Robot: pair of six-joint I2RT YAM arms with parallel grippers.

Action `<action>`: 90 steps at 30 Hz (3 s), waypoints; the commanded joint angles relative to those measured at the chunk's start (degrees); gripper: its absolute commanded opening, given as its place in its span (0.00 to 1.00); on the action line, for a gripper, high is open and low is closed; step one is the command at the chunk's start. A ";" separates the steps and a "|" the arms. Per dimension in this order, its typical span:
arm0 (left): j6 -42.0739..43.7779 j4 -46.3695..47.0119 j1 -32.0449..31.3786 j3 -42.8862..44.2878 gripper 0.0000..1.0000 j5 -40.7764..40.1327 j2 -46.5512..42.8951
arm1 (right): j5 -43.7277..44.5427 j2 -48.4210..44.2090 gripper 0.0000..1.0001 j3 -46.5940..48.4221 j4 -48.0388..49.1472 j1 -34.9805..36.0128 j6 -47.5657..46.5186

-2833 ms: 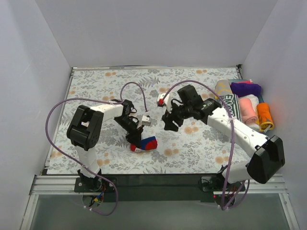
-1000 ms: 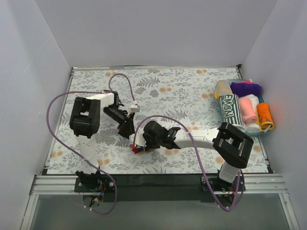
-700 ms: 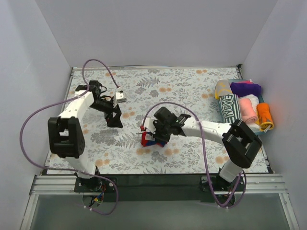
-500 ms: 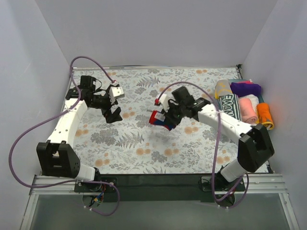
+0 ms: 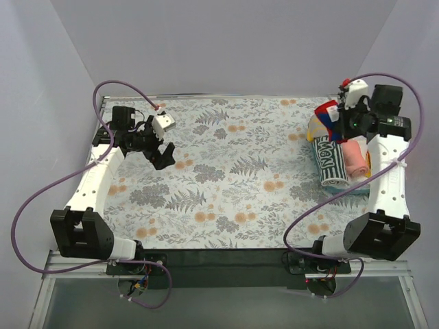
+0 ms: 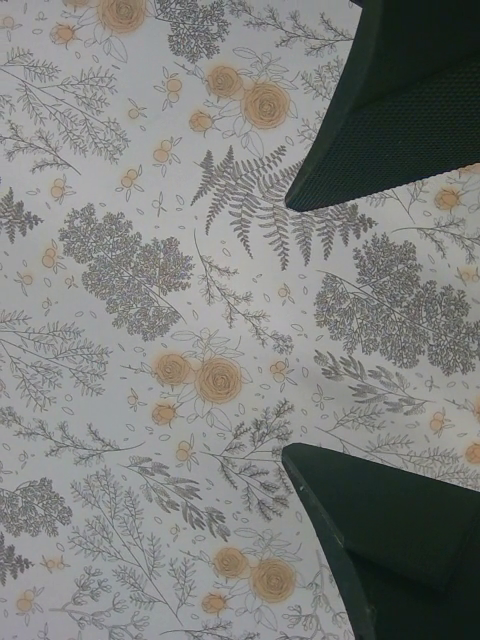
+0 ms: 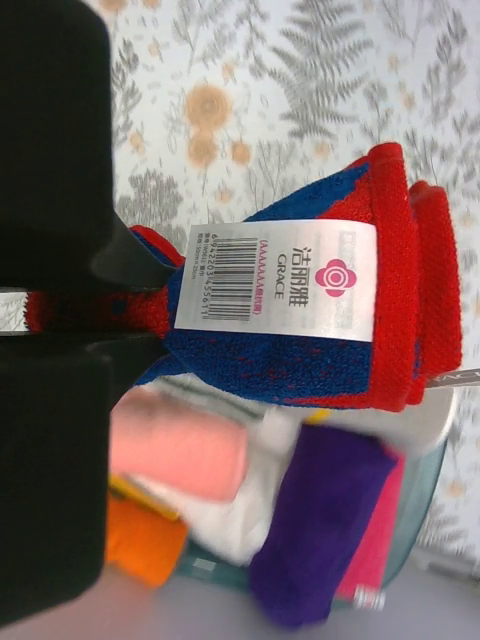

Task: Roll the towels
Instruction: Place the rolled towel into the container

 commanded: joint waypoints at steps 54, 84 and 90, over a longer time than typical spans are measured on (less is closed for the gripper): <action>-4.79 1.66 -0.52 -1.47 0.98 -0.89 2.80 | 17.26 13.54 0.34 -5.58 6.44 -21.57 -4.55; -13.76 0.25 0.09 3.01 0.98 -6.25 3.24 | 0.39 6.16 0.98 9.63 -9.03 -5.97 -2.19; -15.78 2.71 1.32 -0.15 0.98 -5.98 -0.88 | -6.81 4.67 0.98 3.15 -7.80 8.47 4.93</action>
